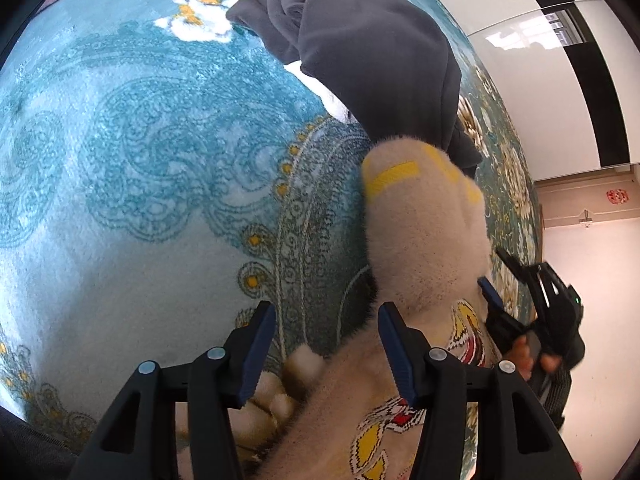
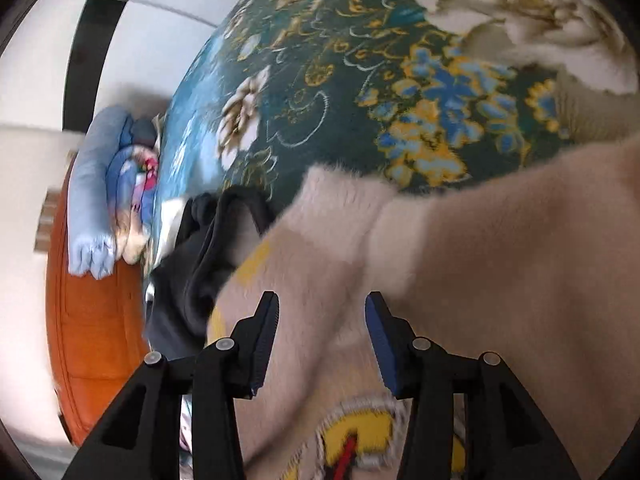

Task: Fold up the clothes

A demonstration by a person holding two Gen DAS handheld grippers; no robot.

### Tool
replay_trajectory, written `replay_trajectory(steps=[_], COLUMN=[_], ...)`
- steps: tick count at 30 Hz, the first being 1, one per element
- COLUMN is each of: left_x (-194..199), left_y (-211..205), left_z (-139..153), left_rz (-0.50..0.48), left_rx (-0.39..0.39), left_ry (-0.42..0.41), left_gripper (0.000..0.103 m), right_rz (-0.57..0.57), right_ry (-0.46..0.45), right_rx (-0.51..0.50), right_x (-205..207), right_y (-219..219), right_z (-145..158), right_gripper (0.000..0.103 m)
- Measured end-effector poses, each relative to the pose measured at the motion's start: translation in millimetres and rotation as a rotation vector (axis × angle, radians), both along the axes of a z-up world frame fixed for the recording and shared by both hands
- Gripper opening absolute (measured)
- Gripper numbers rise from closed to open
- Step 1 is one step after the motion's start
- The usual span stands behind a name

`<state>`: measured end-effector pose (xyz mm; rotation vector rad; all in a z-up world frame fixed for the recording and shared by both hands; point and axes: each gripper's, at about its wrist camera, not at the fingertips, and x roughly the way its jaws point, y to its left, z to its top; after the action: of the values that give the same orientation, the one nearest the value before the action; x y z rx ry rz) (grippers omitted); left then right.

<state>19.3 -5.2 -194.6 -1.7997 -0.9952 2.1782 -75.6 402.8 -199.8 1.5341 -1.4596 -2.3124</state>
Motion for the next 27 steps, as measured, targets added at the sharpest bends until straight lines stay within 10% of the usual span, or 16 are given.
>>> replay_trajectory(steps=[3,5,13,27], left_x=[-3.3,-3.7,6.5,4.2], left_y=[3.8,3.2,-11.1,2.8], left_z=[-5.1,-6.3,-4.2,10.3], left_rz=[-0.01,-0.011,-0.011,-0.076], left_rx=[-0.003,0.002,0.066,0.107], left_ry=[-0.011,-0.012,-0.002,0.053], left_gripper=[0.058,0.058,0.058,0.062], right_rz=[-0.015,-0.01,0.094,0.014], right_ry=[-0.011,-0.022,0.258,0.022], right_rx=[0.004,0.022,0.185,0.233], right_x=[-11.6,-12.7,45.6,125.9], right_y=[-0.2,-0.4,8.4,51.8], right_z=[-1.6,2.7,93.1,27.8], right_gripper=[0.044,0.006,0.006,0.006])
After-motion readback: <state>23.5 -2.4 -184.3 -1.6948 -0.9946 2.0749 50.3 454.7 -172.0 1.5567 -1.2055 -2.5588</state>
